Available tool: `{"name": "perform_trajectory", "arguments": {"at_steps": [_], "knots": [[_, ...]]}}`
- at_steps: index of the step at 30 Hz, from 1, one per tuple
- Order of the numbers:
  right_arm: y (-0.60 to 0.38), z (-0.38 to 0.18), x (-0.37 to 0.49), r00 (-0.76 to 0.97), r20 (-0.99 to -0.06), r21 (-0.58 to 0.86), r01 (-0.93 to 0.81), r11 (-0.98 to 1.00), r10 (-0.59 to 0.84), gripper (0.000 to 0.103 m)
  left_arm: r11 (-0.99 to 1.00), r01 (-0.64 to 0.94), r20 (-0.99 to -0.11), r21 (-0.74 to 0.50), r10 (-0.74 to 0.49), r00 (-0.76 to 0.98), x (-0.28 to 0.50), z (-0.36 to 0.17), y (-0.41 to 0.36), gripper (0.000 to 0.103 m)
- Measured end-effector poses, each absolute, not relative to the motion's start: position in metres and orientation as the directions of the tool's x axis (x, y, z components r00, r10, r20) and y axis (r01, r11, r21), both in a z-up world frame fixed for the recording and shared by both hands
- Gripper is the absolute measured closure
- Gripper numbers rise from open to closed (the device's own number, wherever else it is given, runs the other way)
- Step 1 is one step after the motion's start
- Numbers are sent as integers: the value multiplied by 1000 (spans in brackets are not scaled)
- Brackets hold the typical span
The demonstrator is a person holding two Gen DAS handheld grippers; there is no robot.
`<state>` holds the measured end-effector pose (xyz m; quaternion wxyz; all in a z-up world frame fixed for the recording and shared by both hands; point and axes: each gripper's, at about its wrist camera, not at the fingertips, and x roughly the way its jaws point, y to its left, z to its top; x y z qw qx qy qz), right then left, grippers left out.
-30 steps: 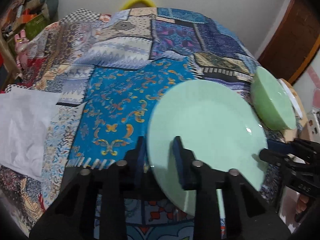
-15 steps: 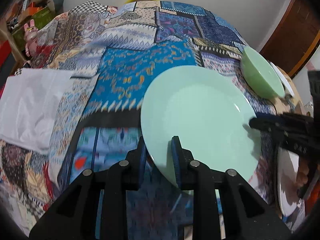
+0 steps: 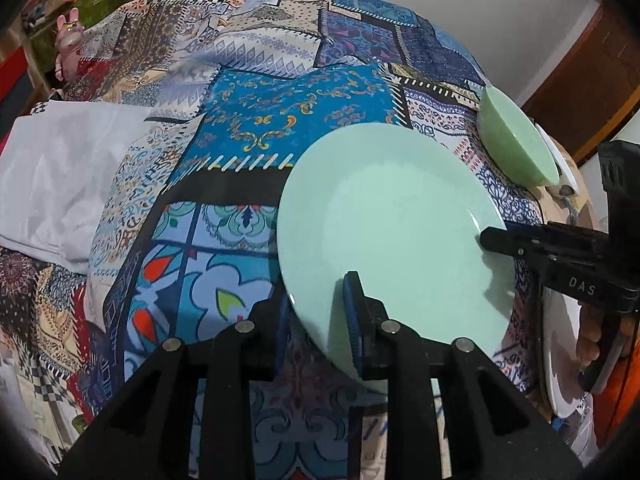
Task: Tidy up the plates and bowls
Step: 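Carry the green plate over the white plate and lower it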
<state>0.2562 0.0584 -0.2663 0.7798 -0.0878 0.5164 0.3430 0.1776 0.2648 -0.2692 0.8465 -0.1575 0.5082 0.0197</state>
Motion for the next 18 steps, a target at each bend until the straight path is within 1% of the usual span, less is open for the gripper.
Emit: {"name": "perform_trajectory", "arguments": {"at_steps": [5, 10, 18], "knots": [[55, -263, 247, 251, -857, 211, -626, 751, 450, 82, 933, -215, -856, -287, -150, 495, 182, -272, 271, 77], [48, -257, 238, 275, -848, 198, -628, 752, 453, 82, 936, -228, -853, -267, -120, 507, 176, -268, 266, 77], [30, -233, 223, 320, -817, 202, -620, 758, 480, 82, 940, -210, -838, -269, -121, 532, 161, -251, 253, 77]]}}
